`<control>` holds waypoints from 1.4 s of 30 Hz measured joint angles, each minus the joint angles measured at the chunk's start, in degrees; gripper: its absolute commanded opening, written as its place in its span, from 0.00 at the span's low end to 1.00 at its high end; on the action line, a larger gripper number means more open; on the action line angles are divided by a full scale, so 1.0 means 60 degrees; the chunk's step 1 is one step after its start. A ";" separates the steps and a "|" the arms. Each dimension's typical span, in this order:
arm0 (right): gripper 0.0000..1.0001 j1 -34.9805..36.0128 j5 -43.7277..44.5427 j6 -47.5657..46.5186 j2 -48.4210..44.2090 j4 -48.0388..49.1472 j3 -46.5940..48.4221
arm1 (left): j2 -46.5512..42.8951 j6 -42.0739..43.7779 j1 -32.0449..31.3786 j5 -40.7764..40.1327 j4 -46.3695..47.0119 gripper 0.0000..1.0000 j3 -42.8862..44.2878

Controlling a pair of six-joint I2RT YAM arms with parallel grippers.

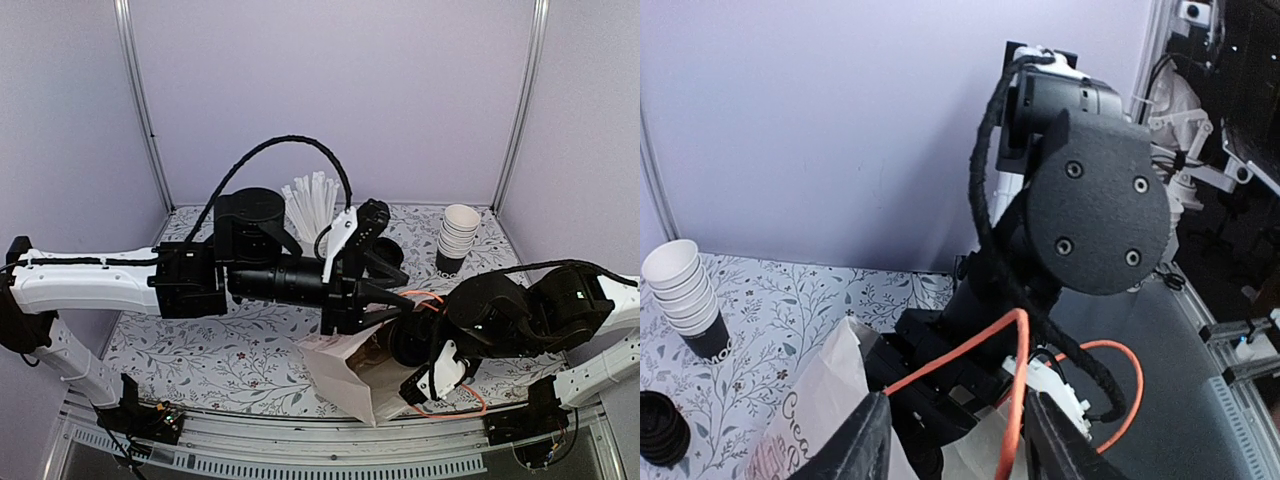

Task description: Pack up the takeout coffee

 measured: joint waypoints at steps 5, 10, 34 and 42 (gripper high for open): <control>0.40 0.0000 0.0102 0.0004 0.0004 0.0036 -0.0018 | -0.0113 0.0102 0.0033 0.0426 -0.0095 0.60 -0.0018; 0.40 0.0000 0.0131 -0.0018 0.0004 0.0109 -0.0022 | -0.1082 0.0018 0.0576 0.0976 0.0146 0.60 -0.0721; 0.41 0.0000 0.0120 -0.0637 0.0463 0.0878 -0.0393 | 0.2211 -0.2200 0.3916 0.0659 0.1490 0.60 -0.2830; 0.41 0.0000 0.0098 -0.0605 0.0455 0.1027 -0.1009 | 0.2557 -0.2266 0.3916 0.0863 0.1690 0.60 -0.2823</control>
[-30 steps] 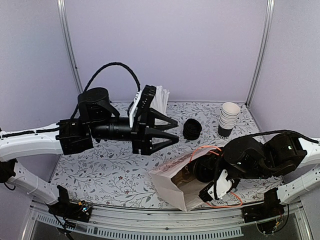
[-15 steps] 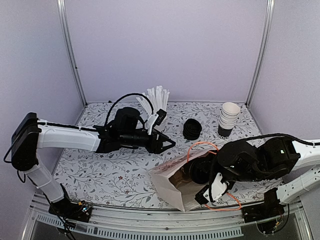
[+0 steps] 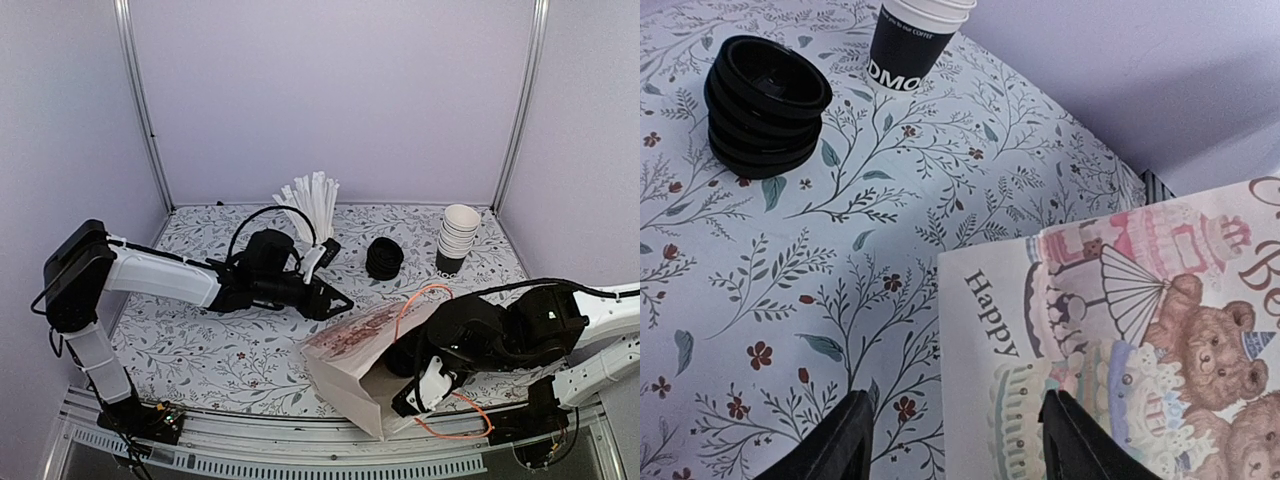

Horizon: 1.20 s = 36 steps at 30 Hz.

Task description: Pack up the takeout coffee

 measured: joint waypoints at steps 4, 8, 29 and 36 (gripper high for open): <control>0.41 0.0000 -0.0015 0.0000 0.0000 0.0153 -0.0208 | 0.0372 0.0004 0.0004 0.0036 0.0018 0.60 0.0000; 0.41 0.0000 0.0000 -0.0004 0.0000 0.0492 -0.0310 | 0.0678 0.0000 0.0044 0.0149 0.0022 0.60 0.0007; 0.43 -0.0787 -0.0200 0.0896 0.1078 0.0510 0.0324 | 0.1213 0.0000 0.0335 0.1158 0.0299 0.59 0.0182; 0.43 -0.1209 -0.0313 0.0885 0.1129 0.0685 0.0317 | 0.1537 0.0015 0.0430 0.1512 0.0321 0.59 0.0393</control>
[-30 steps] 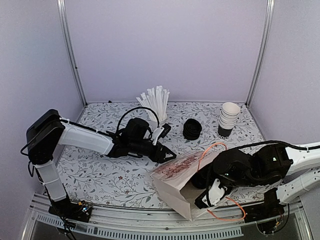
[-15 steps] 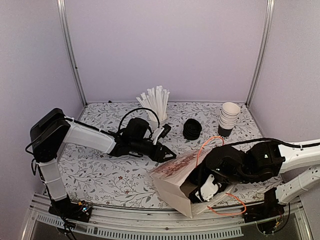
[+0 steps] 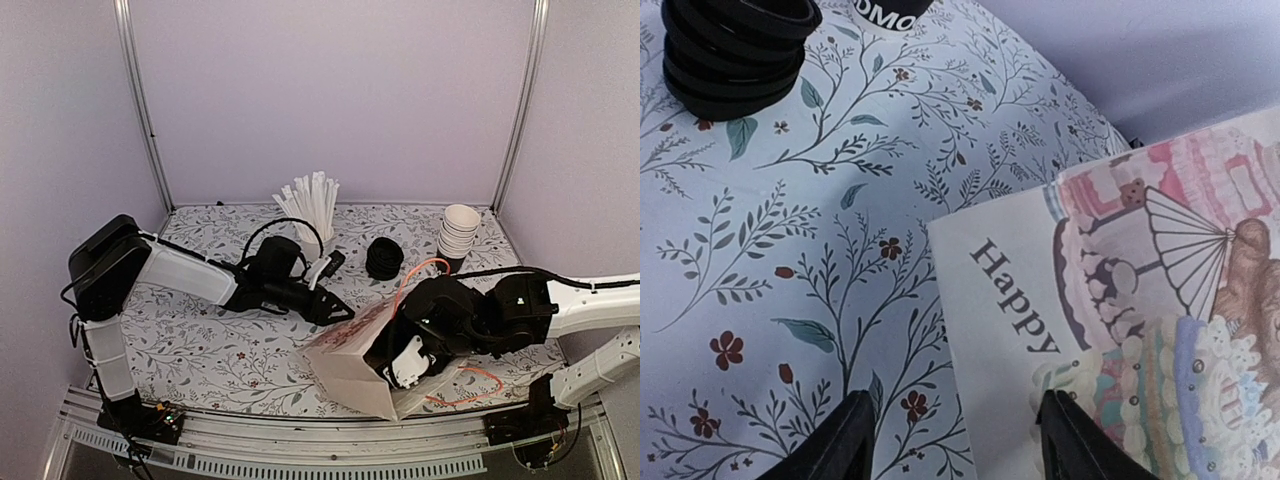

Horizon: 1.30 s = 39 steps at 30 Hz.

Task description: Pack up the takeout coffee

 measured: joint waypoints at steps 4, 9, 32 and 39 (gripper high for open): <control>0.43 -0.0237 -0.0168 -0.0076 0.0015 0.0186 -0.0007 | 0.0142 0.0040 0.0087 0.0149 -0.0004 0.57 0.0164; 0.43 -0.0441 -0.0452 -0.0106 0.0171 0.0423 -0.0007 | 0.0233 0.0058 0.0171 0.0302 -0.0011 0.56 0.0237; 0.43 -0.1180 -0.2033 0.0521 0.2091 -0.0860 0.2167 | 0.0364 0.0168 0.0528 0.1246 0.0459 0.54 -0.0109; 0.43 -0.1188 -0.2368 0.0954 0.2805 -0.1504 0.2947 | 0.0364 0.0157 0.0539 0.1581 0.0929 0.54 -0.0535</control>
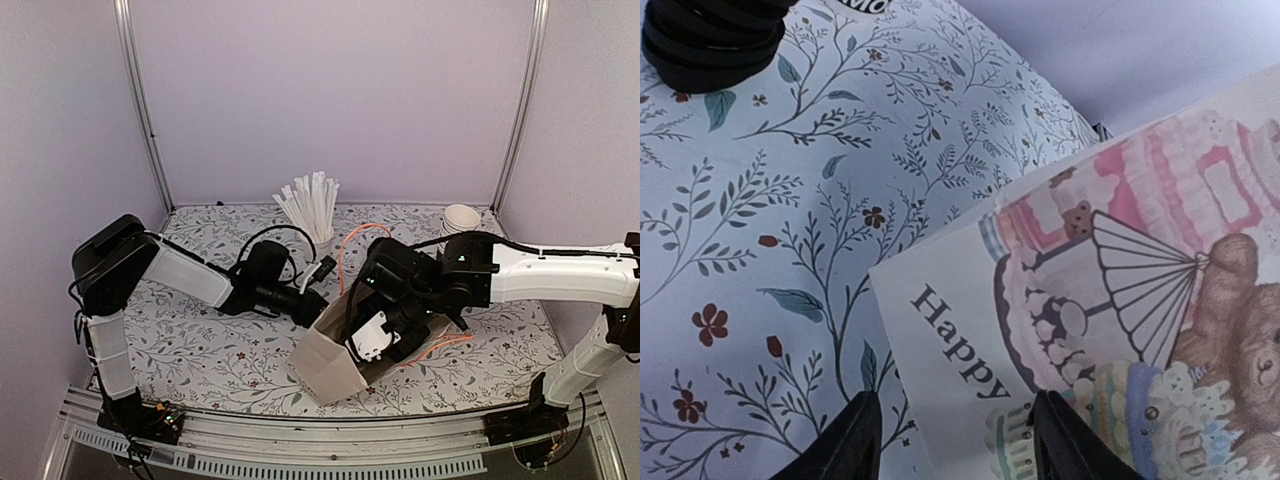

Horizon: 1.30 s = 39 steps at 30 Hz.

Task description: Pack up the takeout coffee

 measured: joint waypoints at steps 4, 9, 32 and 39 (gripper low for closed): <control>0.43 0.0000 -0.0200 0.0222 0.0324 -0.0463 0.0466 | 0.0000 -0.0186 0.0007 0.0459 0.0623 0.54 -0.0390; 0.45 0.0000 -0.0510 0.0528 0.0809 -0.1100 0.1133 | 0.0000 -0.0393 0.0007 0.0845 0.1169 0.55 -0.0696; 0.45 -0.0189 -0.1938 0.1188 0.2463 -0.1701 0.2707 | -0.2517 -0.0980 0.1326 -0.0266 0.1967 0.58 -0.2681; 0.45 -0.0280 -0.2171 0.1362 0.2881 -0.1883 0.3082 | -0.3311 -0.0976 0.1428 -0.0623 0.1588 0.59 -0.2849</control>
